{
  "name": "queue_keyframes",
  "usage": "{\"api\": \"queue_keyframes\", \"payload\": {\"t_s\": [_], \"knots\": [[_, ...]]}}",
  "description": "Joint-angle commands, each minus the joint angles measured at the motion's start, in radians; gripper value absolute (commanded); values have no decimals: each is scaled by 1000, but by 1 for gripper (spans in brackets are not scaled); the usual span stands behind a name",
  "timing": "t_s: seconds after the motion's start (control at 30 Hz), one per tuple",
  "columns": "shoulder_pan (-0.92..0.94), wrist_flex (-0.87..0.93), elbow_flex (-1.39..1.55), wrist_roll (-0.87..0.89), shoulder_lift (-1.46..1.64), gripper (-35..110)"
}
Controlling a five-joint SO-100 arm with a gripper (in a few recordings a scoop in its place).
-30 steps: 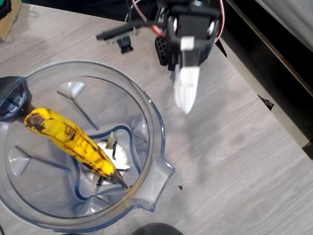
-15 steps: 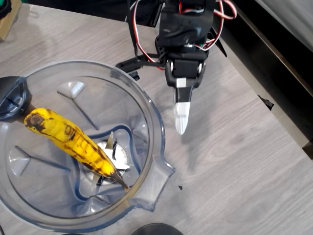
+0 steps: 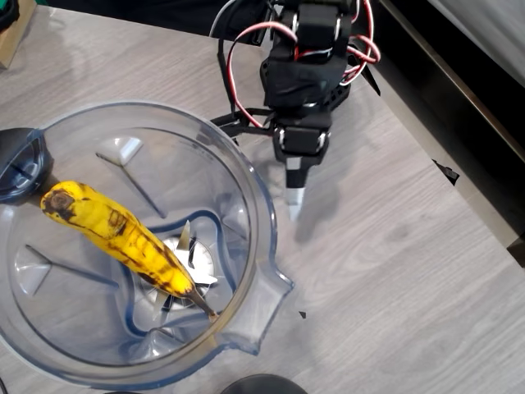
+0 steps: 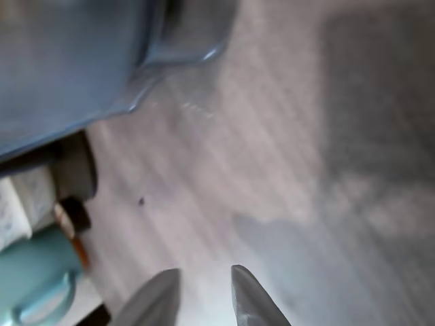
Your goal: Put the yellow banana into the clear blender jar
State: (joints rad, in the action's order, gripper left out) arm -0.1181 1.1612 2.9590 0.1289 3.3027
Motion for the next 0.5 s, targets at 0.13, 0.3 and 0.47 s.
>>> {"api": "queue_keyframes", "payload": {"t_s": [0.13, 0.3, 0.47], "knots": [[28, -31, 95, -6, 34, 0], [15, -48, 132, -103, 34, 0], [25, 25, 133, -104, 34, 0]]}}
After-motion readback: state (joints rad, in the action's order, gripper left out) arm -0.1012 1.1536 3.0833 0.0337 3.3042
